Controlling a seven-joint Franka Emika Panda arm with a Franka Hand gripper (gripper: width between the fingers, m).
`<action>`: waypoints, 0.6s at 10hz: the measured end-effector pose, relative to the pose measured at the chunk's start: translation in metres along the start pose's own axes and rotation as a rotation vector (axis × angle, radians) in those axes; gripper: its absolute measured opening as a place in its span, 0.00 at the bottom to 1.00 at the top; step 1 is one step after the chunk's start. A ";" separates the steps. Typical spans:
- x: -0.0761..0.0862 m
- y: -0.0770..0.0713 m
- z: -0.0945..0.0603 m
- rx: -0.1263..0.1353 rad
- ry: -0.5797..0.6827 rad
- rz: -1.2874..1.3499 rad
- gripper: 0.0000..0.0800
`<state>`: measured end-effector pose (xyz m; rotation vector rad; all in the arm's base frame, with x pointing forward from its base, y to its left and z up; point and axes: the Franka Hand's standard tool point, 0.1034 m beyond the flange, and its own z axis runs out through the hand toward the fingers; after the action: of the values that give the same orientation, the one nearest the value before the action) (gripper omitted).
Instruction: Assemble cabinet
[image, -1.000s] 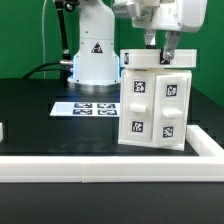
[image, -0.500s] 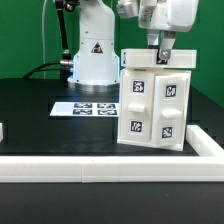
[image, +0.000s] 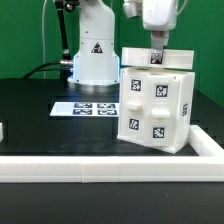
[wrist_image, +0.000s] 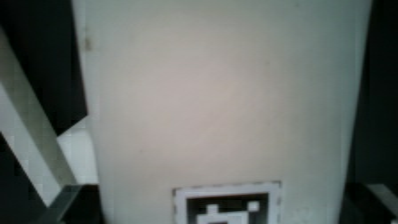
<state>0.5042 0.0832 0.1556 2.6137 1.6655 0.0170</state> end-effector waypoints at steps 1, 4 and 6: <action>0.001 -0.001 0.000 0.000 0.000 0.084 0.70; 0.004 -0.003 0.000 0.001 0.000 0.369 0.70; 0.006 -0.004 0.000 0.001 0.000 0.545 0.70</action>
Offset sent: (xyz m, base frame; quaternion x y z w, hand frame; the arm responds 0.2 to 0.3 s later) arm 0.0003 0.0083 0.0064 -0.0011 -0.0071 0.1754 0.9845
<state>0.5029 0.0906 0.1557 2.9701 0.9025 0.0331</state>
